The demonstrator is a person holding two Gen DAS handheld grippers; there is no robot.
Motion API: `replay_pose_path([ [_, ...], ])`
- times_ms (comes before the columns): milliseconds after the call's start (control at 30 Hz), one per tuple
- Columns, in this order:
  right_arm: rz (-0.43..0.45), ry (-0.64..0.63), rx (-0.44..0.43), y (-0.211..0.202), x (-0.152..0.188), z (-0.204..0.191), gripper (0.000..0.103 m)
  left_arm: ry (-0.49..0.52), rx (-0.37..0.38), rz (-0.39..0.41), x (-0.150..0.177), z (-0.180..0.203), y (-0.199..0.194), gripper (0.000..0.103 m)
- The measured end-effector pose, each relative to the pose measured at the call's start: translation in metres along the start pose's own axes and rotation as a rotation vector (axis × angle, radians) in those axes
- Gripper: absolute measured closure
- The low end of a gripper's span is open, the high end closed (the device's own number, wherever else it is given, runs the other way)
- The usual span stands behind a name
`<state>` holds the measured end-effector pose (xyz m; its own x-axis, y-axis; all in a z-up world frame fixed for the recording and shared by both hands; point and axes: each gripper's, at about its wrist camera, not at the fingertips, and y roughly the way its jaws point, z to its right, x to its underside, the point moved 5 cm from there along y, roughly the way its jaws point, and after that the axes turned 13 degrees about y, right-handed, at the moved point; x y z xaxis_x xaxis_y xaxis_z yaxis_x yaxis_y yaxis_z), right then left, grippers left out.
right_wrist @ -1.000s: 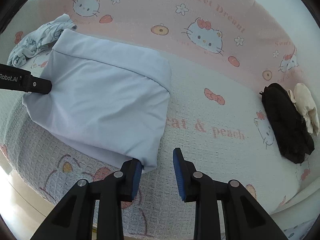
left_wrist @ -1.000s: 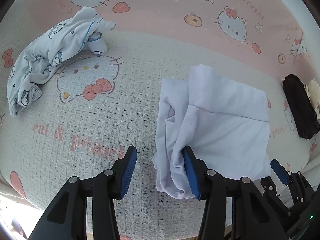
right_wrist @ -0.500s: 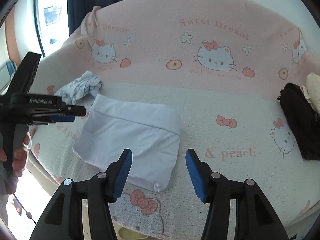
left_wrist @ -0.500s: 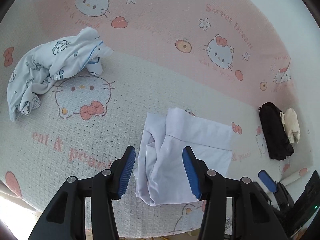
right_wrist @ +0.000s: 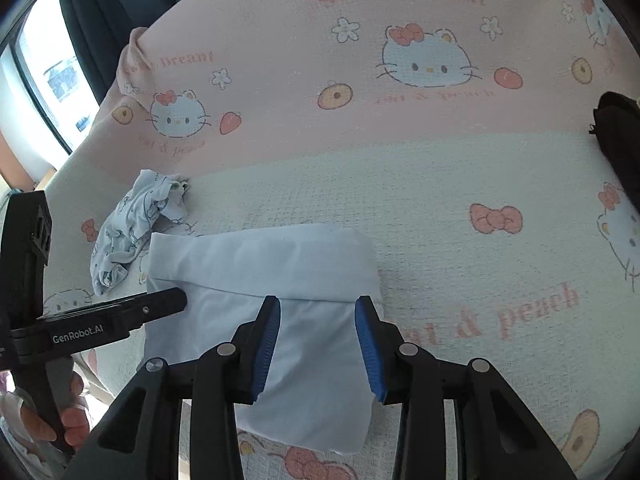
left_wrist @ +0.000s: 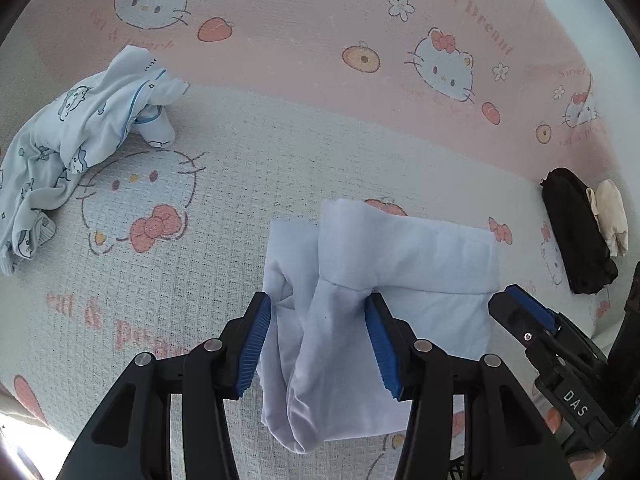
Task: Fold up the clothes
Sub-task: 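Grasp the folded white shirt with both grippers and lift it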
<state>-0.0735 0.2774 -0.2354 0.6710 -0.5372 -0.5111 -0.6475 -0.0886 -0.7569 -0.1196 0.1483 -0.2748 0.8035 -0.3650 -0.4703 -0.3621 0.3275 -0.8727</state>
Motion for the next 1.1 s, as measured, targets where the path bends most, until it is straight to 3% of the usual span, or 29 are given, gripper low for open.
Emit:
replay_pose_path([
  [133,0.010,-0.109,0.092,0.017,-0.004,-0.008,0.065,-0.025,0.000,0.006,-0.008,-0.014,0.005,0.057],
  [233,-0.012,-0.071,0.089,0.027,-0.010,0.001,0.066,-0.070,0.021,-0.012,-0.006,-0.030,0.014,0.054],
  [333,-0.037,-0.025,0.088,0.030,-0.012,0.008,0.066,-0.123,0.009,-0.072,0.003,-0.040,0.031,0.040],
  [433,-0.032,-0.067,0.129,0.033,-0.009,0.005,0.066,-0.092,-0.058,-0.058,0.002,-0.041,0.033,0.024],
  [567,-0.039,-0.002,0.071,0.030,-0.011,0.012,0.065,-0.027,-0.135,-0.032,0.001,-0.031,0.024,0.022],
  [633,-0.065,0.073,0.013,0.026,-0.015,0.020,0.065,-0.053,-0.111,-0.045,0.001,-0.030,0.017,0.022],
  [700,-0.100,0.165,-0.031,0.018,-0.017,0.029,0.065,-0.121,-0.037,-0.045,0.003,-0.033,0.008,0.023],
  [833,-0.121,0.291,-0.104,-0.002,-0.016,0.046,0.063,-0.251,0.080,0.015,0.008,-0.040,-0.016,0.023],
  [933,-0.144,0.370,-0.151,-0.011,-0.007,0.057,0.051,-0.275,0.110,0.044,0.013,-0.042,-0.027,0.023],
  [1100,-0.217,0.435,-0.202,-0.003,0.009,0.062,0.049,-0.300,0.168,0.005,0.025,-0.041,-0.012,0.023],
])
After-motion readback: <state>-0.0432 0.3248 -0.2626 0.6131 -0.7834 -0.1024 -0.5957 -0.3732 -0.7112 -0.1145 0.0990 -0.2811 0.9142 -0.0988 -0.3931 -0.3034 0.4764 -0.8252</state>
